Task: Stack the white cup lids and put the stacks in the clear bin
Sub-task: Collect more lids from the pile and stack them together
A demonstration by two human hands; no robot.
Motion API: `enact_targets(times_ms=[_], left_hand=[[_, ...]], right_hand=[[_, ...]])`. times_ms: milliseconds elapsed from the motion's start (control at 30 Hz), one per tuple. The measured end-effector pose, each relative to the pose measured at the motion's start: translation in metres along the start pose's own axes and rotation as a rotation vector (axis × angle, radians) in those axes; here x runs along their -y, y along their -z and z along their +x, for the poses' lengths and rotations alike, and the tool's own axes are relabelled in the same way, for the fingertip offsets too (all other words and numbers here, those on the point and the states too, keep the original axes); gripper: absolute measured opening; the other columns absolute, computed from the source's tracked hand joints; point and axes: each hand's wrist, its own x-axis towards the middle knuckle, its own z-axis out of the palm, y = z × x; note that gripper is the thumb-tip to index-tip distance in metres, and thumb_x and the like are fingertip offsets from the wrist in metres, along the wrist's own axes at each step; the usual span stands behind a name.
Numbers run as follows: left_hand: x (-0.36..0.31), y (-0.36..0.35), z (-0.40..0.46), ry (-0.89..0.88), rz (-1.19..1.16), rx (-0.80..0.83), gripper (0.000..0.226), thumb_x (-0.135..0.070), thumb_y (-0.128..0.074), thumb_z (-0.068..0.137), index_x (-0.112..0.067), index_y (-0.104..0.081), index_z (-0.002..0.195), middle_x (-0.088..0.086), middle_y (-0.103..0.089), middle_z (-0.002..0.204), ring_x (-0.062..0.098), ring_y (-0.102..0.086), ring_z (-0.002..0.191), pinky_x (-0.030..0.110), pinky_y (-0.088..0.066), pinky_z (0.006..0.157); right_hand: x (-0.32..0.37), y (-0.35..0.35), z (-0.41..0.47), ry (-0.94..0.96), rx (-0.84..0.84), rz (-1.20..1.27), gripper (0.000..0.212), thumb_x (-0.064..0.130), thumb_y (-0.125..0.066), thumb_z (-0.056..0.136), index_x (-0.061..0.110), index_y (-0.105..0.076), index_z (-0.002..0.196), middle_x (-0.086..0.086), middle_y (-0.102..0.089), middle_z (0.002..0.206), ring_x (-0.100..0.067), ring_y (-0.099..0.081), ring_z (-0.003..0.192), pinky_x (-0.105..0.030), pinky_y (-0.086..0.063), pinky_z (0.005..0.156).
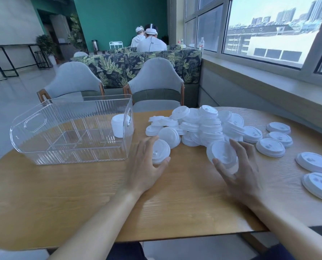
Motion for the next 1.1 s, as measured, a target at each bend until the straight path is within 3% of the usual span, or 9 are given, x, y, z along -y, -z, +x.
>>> enact_targets(times_ms=[167, 367, 667, 900, 1100], left_hand=[[-0.006, 0.001, -0.004, -0.037, -0.048, 0.090, 0.075, -0.055, -0.077, 0.080, -0.023, -0.048, 0.142, -0.009, -0.055, 0.131, 0.010, -0.044, 0.119, 0.030, -0.040, 0.100], [-0.005, -0.003, -0.005, -0.022, -0.035, 0.259, 0.077, -0.062, -0.073, 0.079, -0.034, -0.042, 0.144, -0.017, -0.050, 0.131, 0.007, -0.045, 0.123, 0.030, -0.040, 0.099], [-0.005, -0.005, 0.000, 0.035, -0.017, 0.372, 0.083, -0.073, -0.072, 0.076, -0.037, -0.041, 0.145, -0.018, -0.051, 0.129, 0.006, -0.045, 0.124, 0.033, -0.037, 0.105], [-0.004, 0.000, -0.005, 0.089, -0.094, 0.420, 0.089, -0.075, -0.074, 0.072, -0.040, -0.040, 0.146, -0.025, -0.046, 0.138, 0.001, -0.041, 0.131, 0.032, -0.036, 0.109], [-0.002, 0.008, -0.011, 0.124, -0.111, 0.432, 0.074, -0.048, -0.076, 0.084, -0.037, -0.041, 0.148, -0.021, -0.046, 0.142, 0.003, -0.039, 0.134, 0.029, -0.033, 0.113]], right_hand=[[0.021, -0.009, -0.015, 0.023, 0.244, 0.032, 0.085, 0.075, -0.058, 0.079, 0.029, -0.039, 0.147, 0.018, -0.042, 0.127, -0.004, -0.049, 0.118, -0.030, -0.043, 0.097], [0.030, -0.014, -0.016, 0.087, 0.417, -0.076, 0.070, 0.071, -0.058, 0.084, 0.037, -0.039, 0.142, 0.021, -0.039, 0.122, -0.002, -0.041, 0.124, -0.021, -0.035, 0.094], [0.028, -0.015, -0.014, 0.081, 0.463, -0.170, 0.079, 0.080, -0.057, 0.078, 0.035, -0.042, 0.140, 0.016, -0.042, 0.129, -0.004, -0.036, 0.128, -0.020, -0.031, 0.101], [0.020, -0.008, -0.011, 0.096, 0.519, -0.095, 0.077, 0.070, -0.064, 0.071, 0.039, -0.043, 0.138, 0.026, -0.046, 0.131, -0.001, -0.037, 0.127, -0.028, -0.038, 0.107], [0.018, -0.010, -0.011, 0.086, 0.520, -0.090, 0.076, 0.060, -0.060, 0.070, 0.037, -0.042, 0.140, 0.026, -0.049, 0.130, 0.000, -0.035, 0.128, -0.027, -0.037, 0.107]])
